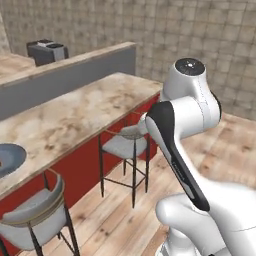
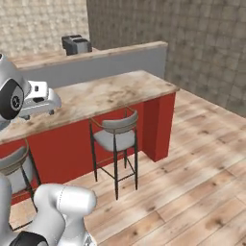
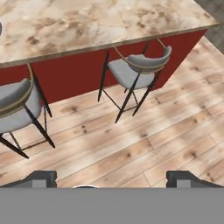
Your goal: Move the hot dog bun to the plate on the dining table and place the condiment next to that plate. Then navigate to the fridge and take the sausage and place it on the plate as well.
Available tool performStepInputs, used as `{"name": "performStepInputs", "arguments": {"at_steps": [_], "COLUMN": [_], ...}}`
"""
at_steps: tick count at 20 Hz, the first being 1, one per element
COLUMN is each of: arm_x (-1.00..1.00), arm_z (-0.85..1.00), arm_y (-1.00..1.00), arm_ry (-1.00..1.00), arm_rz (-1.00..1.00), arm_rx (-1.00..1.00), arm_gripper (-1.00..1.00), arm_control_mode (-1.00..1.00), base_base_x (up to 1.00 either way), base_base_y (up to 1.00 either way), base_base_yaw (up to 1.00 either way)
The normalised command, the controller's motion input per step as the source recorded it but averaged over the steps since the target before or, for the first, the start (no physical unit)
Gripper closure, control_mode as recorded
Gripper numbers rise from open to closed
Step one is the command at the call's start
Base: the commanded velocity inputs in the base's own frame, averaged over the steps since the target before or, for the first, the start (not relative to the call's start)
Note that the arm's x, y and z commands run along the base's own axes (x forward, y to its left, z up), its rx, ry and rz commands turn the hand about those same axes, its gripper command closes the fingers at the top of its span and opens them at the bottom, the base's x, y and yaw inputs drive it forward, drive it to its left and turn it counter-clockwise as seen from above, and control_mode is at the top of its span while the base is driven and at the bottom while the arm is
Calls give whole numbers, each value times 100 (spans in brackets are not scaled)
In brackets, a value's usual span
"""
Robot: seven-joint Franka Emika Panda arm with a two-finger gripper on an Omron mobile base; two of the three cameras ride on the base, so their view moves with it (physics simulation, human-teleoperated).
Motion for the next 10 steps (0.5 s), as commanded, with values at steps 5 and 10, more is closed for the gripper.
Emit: {"name": "performStepInputs", "arguments": {"at_steps": [5, 10], "arm_x": [0, 0], "arm_z": [0, 0], "arm_y": [0, 0], "arm_ry": [0, 0], "arm_rz": [0, 0], "arm_rx": [0, 0], "arm_gripper": [-100, -100], "arm_control_mode": [100, 100], "base_base_x": [28, 68], "base_base_y": [-64, -59], "base_base_yaw": [-51, -44]}}
